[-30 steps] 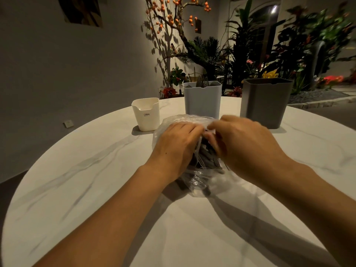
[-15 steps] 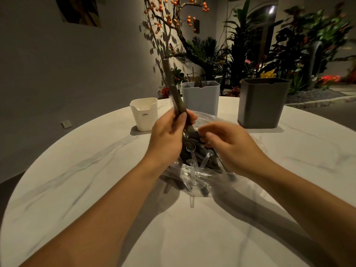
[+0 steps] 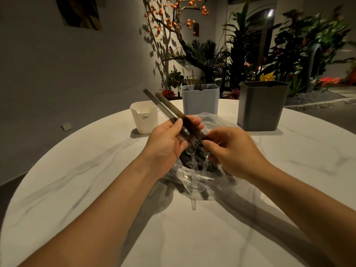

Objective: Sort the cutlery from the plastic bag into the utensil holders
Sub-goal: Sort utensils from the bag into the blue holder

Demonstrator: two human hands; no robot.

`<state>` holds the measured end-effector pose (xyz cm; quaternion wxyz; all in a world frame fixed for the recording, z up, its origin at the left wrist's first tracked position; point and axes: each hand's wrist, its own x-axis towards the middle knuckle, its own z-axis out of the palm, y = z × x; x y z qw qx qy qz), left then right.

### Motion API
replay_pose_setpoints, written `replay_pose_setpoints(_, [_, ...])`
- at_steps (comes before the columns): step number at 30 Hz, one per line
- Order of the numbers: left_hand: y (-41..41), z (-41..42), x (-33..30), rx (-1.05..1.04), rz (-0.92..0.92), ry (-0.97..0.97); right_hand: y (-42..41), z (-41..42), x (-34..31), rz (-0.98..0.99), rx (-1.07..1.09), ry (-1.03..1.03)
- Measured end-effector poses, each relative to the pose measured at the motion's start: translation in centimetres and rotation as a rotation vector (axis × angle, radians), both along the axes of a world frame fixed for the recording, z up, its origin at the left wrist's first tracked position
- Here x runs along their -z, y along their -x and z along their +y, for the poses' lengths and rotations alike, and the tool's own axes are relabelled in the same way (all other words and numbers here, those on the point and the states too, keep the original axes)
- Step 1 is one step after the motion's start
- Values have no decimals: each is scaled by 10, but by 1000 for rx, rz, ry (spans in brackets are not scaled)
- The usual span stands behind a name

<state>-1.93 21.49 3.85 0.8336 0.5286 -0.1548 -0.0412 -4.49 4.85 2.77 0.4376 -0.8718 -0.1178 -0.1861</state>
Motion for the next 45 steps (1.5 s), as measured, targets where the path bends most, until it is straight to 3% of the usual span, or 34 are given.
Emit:
replay_pose_setpoints(7, [4,-5,4,76,25,-90,-4,-2,2,150,-123,-253])
replay_pose_setpoints(16, [12,-12,8,34,3,-249,2,2,3,195,-330,-222])
replay_pose_setpoints(22, [21,-29,6,-68,-29,-279,3,13,4,166,-276,-357])
replay_pose_setpoints(30, [22,-26,5,-129,-28,-391,6,12,-1,292,-347,-414])
replay_pose_setpoints(32, [21,-24,9,-270,-141,-614,6,9,-3,301,-347,-406])
replay_pose_setpoints(34, [21,-23,14,-544,-353,-854,5,6,-4,318,-325,-416])
replay_pose_setpoints(37, [21,-15,8,-937,-900,-1152,3,1,-6,377,-320,-433])
replay_pose_setpoints(40, [2,-4,5,-937,-1300,-1454,4,-5,-9,477,-383,-437])
replay_pose_setpoints(43, [-2,3,9,-821,-1379,-1670,9,-10,-16,595,-527,-379])
replay_pose_setpoints(45, [-1,5,10,-779,-1418,-1612,10,-14,-21,666,-603,-396])
